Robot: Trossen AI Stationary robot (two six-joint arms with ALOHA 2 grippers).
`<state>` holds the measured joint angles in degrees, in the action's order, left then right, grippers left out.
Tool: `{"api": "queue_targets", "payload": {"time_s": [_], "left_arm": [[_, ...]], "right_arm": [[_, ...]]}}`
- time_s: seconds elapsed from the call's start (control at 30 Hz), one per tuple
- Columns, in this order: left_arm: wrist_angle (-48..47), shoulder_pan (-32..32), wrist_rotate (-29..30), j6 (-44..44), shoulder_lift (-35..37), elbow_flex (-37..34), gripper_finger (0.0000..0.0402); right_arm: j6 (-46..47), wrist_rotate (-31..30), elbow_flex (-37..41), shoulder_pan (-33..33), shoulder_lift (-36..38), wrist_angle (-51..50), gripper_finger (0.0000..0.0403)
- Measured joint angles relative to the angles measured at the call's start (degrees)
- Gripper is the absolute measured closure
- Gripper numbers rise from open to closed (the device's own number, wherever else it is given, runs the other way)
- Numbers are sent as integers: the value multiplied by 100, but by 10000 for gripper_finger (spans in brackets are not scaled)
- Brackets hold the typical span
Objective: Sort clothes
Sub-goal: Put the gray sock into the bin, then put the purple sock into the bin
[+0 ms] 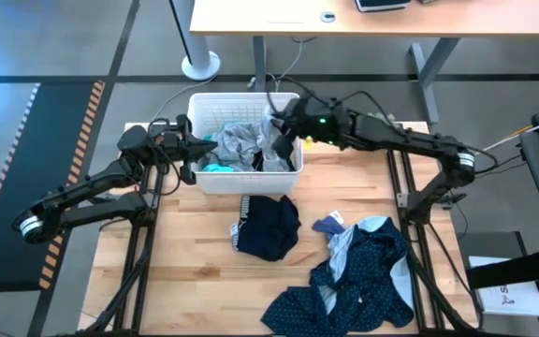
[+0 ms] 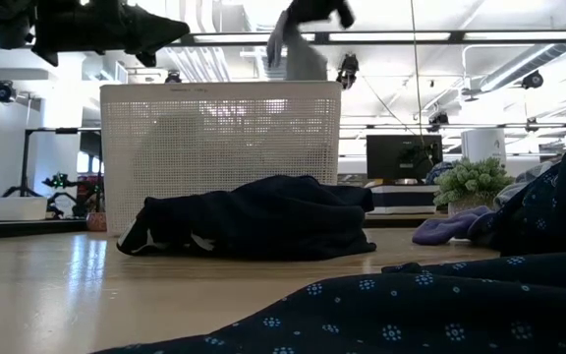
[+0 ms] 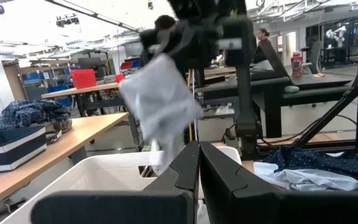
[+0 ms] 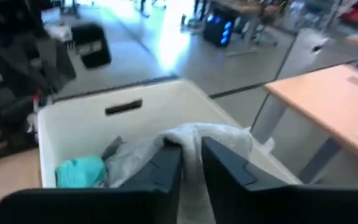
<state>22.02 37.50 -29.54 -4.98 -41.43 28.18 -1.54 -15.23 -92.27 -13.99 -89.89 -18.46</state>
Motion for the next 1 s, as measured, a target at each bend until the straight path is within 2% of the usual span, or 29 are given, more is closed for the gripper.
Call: {"api": "queue_targets", "payload": {"time_s": [0.07, 0.23, 0.4, 0.63, 0.8, 0.9, 1.0], "left_arm": [[-5, -1, 0, -3, -20, 0, 402], [4, -1, 1, -32, -91, 0, 402], [4, -1, 2, -32, -127, 0, 402], [8, 0, 0, -12, -125, 0, 402], [6, -1, 0, -8, -125, 0, 402], [7, -1, 0, -8, -125, 0, 402], [7, -1, 0, -8, -125, 0, 402]], "right_arm": [[2, 206, 2, -85, -190, 7, 324], [186, 231, -301, -170, -643, -465, 249], [229, 222, -1113, -161, -1077, -1296, 184], [186, 220, -2478, -132, -1431, -2555, 117], [167, 221, -3215, -116, -1510, -3901, 91], [334, 244, -3535, -112, -1517, -4816, 92], [517, 634, -3701, -64, -1498, -5756, 105]]}}
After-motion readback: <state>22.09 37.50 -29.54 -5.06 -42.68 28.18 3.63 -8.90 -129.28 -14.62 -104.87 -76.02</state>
